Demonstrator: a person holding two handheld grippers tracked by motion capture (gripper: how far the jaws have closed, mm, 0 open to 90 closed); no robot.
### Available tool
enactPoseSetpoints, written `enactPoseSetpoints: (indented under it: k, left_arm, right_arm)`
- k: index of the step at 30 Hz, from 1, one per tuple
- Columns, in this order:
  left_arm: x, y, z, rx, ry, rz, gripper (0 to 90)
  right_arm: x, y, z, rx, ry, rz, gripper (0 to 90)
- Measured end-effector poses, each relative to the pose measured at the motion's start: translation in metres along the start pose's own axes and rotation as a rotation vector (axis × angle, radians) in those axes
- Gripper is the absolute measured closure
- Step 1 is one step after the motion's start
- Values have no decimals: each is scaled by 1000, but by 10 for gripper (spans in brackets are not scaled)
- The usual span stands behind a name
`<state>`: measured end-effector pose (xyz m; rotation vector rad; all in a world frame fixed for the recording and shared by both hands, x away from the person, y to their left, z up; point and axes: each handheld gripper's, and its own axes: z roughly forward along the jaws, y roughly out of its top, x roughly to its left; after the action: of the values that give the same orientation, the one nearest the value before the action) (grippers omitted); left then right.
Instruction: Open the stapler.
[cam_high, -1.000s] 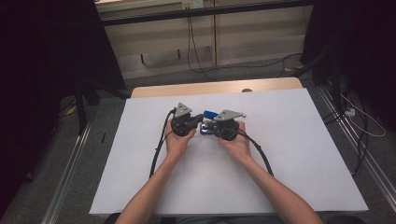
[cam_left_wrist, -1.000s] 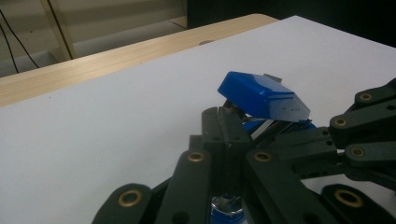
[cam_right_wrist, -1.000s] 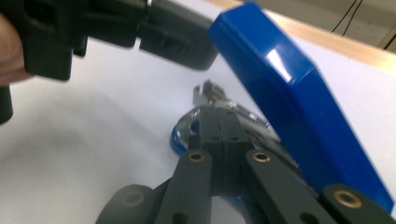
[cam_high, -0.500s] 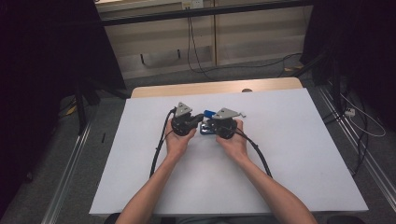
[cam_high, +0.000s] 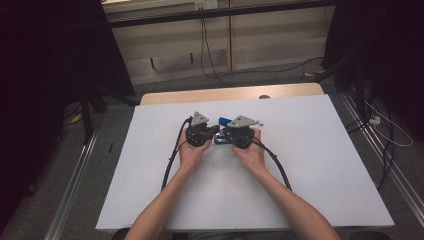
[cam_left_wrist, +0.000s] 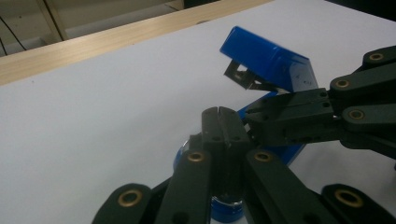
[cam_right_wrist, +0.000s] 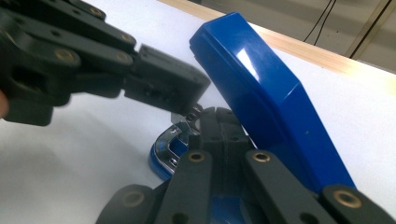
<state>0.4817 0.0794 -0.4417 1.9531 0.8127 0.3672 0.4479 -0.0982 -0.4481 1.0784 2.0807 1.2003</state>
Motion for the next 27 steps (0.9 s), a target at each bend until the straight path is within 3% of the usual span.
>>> enactPoseSetpoints:
  k: [27]
  left_arm:
    - [0, -6, 5, 19, 11, 19, 900]
  right_arm:
    - [3, -1, 5, -8, -31, 22, 900]
